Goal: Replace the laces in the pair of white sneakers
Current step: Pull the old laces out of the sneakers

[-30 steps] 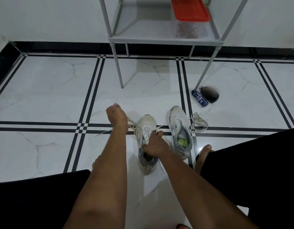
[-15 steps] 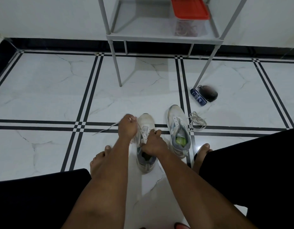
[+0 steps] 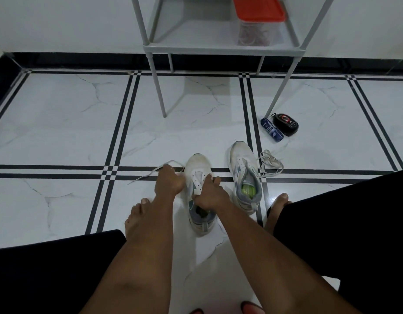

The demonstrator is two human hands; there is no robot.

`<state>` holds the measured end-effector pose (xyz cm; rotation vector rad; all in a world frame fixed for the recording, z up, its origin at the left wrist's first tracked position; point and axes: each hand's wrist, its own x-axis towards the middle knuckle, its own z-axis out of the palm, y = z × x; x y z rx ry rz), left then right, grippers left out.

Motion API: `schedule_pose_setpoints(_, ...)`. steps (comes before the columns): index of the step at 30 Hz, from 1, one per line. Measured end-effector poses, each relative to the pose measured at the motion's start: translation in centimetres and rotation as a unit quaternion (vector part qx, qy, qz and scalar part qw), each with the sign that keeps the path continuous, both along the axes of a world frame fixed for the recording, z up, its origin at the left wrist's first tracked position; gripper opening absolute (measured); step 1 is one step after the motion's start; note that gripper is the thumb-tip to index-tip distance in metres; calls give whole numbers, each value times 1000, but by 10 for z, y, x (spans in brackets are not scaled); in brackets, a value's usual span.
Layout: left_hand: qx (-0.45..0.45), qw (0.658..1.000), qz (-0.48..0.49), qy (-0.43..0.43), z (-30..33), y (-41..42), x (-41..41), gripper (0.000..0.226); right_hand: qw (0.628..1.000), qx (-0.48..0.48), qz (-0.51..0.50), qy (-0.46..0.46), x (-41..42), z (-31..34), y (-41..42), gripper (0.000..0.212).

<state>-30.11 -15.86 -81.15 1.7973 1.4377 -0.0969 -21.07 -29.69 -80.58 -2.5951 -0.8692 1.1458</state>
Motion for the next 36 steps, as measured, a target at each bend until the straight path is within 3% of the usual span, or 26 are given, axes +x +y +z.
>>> schedule_pose_setpoints(2, -14, 998, -28, 62, -14, -10, -12, 77, 1000, 2, 2, 2, 0, 0, 0, 116)
schedule_pose_setpoints(3, -10, 996, -35, 87, -17, -15, -16, 77, 1000, 2, 3, 0, 0, 0, 0, 115)
schedule_pose_setpoints(7, 41, 985, -67, 151, -24, -27, -33, 45, 1000, 4, 7, 1, 0, -2, 0, 111)
schedule_pose_setpoints(10, 54, 980, -84, 171, -24, -27, -38, 40, 1000, 9, 0, 12, 2, -3, 0, 113)
schedule_pose_setpoints(12, 84, 983, -69, 145, -18, -24, -32, 36, 1000, 6, -4, 9, 7, 1, 1, 115)
schedule_pose_setpoints(15, 120, 990, -67, 17, 9, -6, -6, 19, 999, 36, -15, 12, 20, 13, 5, 134)
schedule_pose_setpoints(17, 67, 990, -120, -32, 46, 10, 17, 18, 995, 92, -25, 32, 31, 28, 11, 150)
schedule_pose_setpoints(19, -12, 980, -187, -65, 89, 23, 43, 20, 983, 162, -43, 71, 40, 40, 16, 149)
schedule_pose_setpoints(22, -93, 966, -196, -143, 145, 30, 68, 18, 941, 286, -89, 157, 45, 53, 26, 117)
schedule_pose_setpoints(25, -162, 931, -136, -298, 172, 32, 77, 21, 915, 343, -116, 177, 46, 66, 34, 60)
schedule_pose_setpoints(27, -154, 914, -60, -372, 175, 34, 80, 12, 911, 352, -138, 165, 47, 76, 36, 26)
schedule_pose_setpoints(29, -98, 909, 78, -397, 163, 43, 80, 7, 897, 364, -180, 172, 52, 86, 34, 27)
schedule_pose_setpoints(31, -30, 918, 171, -356, 145, 52, 76, 14, 877, 378, -225, 191, 63, 94, 29, 23)
schedule_pose_setpoints(33, -24, 936, 178, -303, 125, 54, 70, 27, 854, 391, -272, 209, 79, 101, 24, 17)
schedule_pose_setpoints(36, -112, 954, 71, -269, 110, 36, 73, 25, 820, 401, -343, 222, 100, 110, 20, 18)
